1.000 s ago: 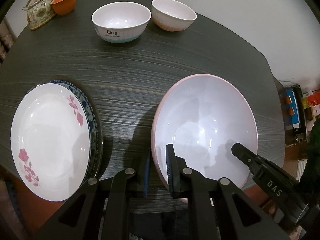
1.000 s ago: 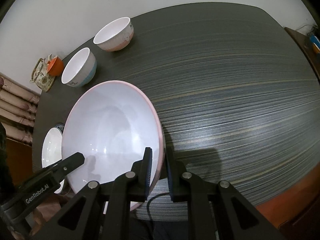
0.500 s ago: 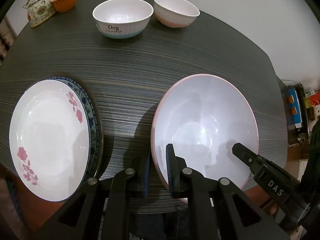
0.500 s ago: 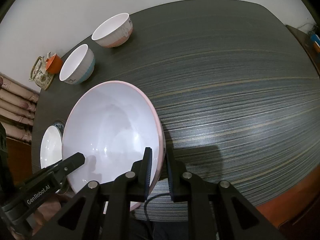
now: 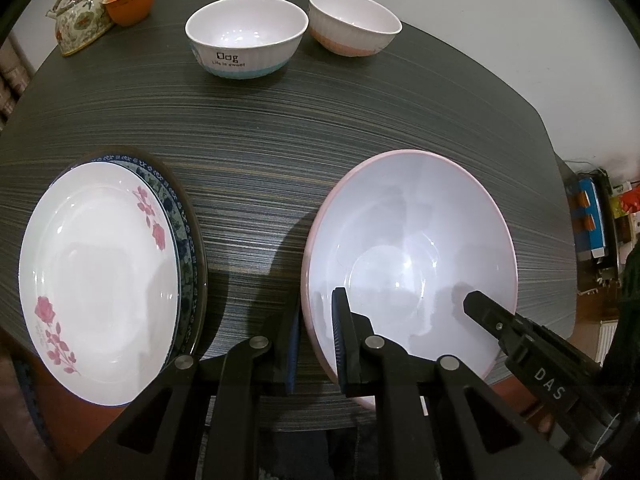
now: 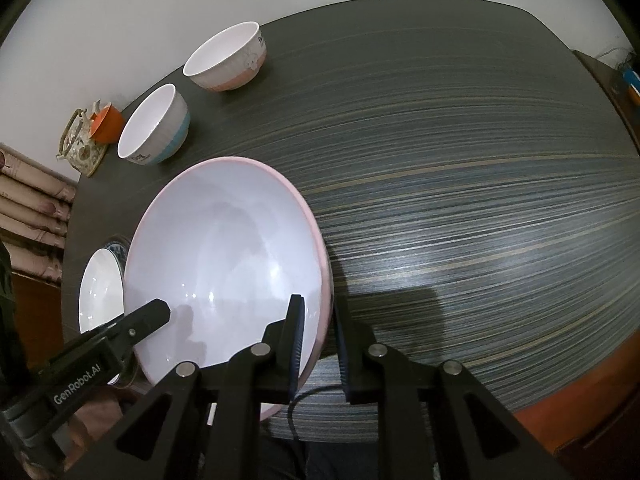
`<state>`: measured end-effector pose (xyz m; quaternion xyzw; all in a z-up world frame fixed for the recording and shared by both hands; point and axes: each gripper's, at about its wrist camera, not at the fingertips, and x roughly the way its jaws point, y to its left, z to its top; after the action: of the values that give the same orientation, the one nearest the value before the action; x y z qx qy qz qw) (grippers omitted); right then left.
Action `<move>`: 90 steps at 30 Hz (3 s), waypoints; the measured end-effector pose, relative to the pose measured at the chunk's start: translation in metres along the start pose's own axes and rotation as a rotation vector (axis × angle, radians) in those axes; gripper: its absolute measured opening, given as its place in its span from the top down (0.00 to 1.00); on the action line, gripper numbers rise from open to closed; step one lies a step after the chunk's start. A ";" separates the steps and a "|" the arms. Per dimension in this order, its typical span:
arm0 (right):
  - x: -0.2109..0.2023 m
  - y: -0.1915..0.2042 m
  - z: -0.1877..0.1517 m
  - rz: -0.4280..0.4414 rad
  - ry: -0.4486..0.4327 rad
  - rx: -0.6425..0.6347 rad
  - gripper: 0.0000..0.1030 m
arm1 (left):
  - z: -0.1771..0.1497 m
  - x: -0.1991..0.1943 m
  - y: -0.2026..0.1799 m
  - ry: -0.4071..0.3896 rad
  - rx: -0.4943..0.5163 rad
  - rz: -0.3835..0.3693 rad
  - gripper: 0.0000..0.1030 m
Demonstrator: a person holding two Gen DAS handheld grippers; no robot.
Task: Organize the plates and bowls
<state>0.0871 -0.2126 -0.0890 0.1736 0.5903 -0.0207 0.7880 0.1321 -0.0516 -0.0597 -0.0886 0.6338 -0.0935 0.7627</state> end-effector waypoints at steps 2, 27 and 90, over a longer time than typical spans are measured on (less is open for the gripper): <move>0.002 0.000 0.000 -0.004 0.007 -0.002 0.83 | 0.000 0.000 0.000 0.001 -0.001 -0.005 0.88; -0.010 0.001 0.013 -0.028 -0.043 -0.015 0.68 | 0.004 -0.010 0.015 -0.002 -0.044 -0.003 0.79; 0.016 0.128 0.128 0.202 -0.077 -0.142 0.68 | 0.114 -0.038 0.121 -0.126 -0.265 -0.035 0.71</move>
<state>0.2403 -0.1275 -0.0409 0.1751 0.5391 0.0936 0.8185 0.2409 0.0773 -0.0336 -0.2052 0.5898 -0.0165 0.7809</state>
